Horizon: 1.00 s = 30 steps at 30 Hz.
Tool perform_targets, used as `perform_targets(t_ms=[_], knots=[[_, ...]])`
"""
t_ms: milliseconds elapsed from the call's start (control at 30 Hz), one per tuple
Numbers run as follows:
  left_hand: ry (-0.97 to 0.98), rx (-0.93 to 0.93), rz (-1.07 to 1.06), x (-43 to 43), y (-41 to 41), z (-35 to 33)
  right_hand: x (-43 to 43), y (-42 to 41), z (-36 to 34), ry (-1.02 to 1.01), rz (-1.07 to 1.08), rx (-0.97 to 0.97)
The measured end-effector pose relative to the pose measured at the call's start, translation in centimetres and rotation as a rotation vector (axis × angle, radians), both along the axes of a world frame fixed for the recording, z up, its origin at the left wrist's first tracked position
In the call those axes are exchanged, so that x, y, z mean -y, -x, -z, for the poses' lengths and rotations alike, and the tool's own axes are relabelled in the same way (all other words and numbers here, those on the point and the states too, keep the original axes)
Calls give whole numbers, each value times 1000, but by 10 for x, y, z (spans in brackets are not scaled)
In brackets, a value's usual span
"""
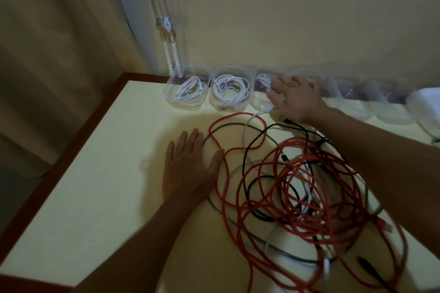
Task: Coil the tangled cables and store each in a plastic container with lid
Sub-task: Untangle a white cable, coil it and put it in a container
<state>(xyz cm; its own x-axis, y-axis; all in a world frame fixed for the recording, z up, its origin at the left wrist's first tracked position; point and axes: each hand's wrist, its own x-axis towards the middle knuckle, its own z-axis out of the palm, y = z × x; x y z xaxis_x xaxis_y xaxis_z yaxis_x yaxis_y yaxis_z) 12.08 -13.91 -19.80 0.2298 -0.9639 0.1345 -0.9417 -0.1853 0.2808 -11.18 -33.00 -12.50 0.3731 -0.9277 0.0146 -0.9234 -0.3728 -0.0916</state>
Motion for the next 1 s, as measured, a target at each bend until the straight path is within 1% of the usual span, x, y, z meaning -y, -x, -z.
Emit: perform_targets(t_ms=[100, 200, 400, 533, 600, 733, 767, 833, 900, 1000], knots=[[9, -10, -3, 0, 0, 0, 1, -1, 0, -104, 43, -52], [3, -5, -5, 1, 0, 0, 2, -1, 1, -113, 48, -84], [11, 9, -5, 3, -3, 3, -22, 8, 5, 56, 38, 153], [16, 7, 7, 3, -3, 2, -81, 38, 18, 63, 27, 278], [27, -17, 11, 3, -2, 1, -121, 63, 29, 63, 69, 308], [56, -138, 20, -3, -1, 0, -212, 105, 47, 57, 250, 398], [67, -182, 14, -6, 0, -1, -234, 109, 51, 42, 284, 380], [115, -274, -14, -14, 5, -2, -271, 112, 62, 12, 324, 277], [163, -361, -66, -28, 16, -6, -287, 111, 68, 4, 364, 219], [148, -489, -96, -54, 39, -12, -287, 103, 66, 55, 426, 240]])
